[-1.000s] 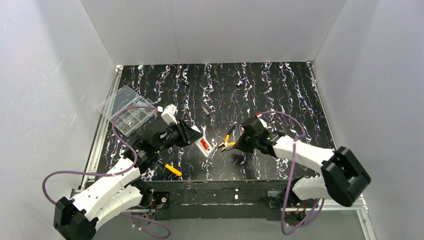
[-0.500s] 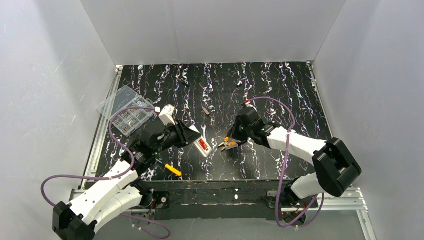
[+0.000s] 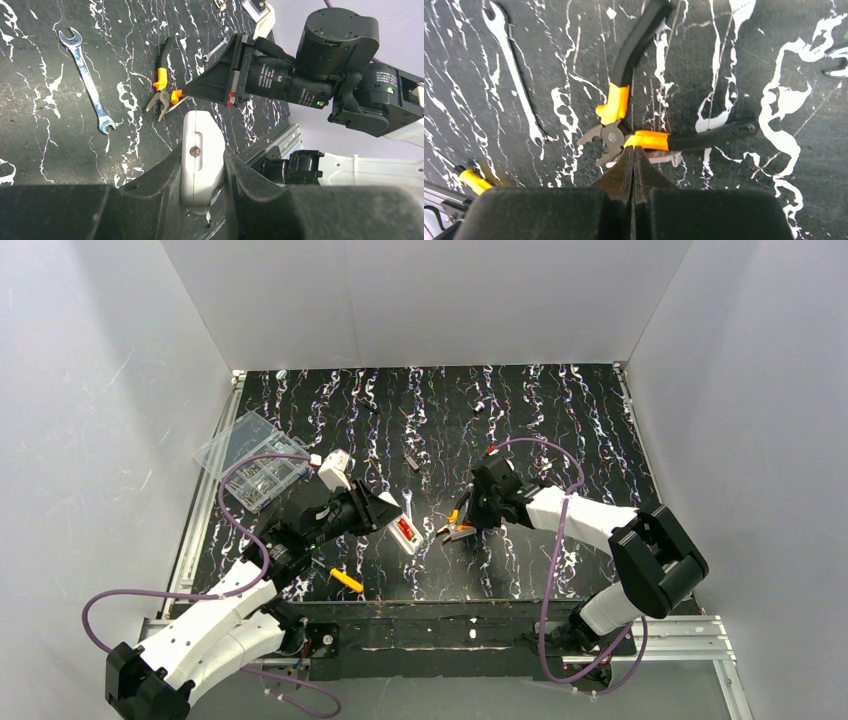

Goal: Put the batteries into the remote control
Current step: Adjust the battery cover at the center of the board.

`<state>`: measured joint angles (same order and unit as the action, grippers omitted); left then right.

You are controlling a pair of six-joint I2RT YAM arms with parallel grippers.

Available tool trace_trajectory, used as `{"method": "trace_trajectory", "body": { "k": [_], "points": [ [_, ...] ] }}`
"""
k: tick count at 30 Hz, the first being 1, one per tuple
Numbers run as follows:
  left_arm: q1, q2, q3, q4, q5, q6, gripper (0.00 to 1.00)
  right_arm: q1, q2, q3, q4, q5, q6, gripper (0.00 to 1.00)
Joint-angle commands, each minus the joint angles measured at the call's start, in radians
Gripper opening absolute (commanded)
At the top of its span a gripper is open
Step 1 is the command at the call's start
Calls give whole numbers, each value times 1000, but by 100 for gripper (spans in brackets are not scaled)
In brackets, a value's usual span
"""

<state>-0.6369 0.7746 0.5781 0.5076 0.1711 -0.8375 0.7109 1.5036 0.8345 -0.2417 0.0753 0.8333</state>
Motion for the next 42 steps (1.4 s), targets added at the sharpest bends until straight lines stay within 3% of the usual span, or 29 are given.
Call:
{"method": "trace_trajectory", "body": {
  "k": [1, 14, 21, 29, 42],
  "points": [
    [5, 2, 2, 43, 3, 0, 6, -2, -49, -36, -37, -19, -15, 1],
    [5, 12, -2, 55, 5, -6, 6, -2, -167, -113, -97, -27, -17, 1],
    [6, 25, -8, 75, 11, -16, 6, -2, -231, -133, -143, 64, -99, 5],
    [6, 21, 7, 58, 13, -6, 6, -29, -152, -63, -164, 128, -103, 7],
    [5, -6, 12, 24, -1, 4, 6, -38, 12, -2, -127, 87, -132, 6]
  ]
}}
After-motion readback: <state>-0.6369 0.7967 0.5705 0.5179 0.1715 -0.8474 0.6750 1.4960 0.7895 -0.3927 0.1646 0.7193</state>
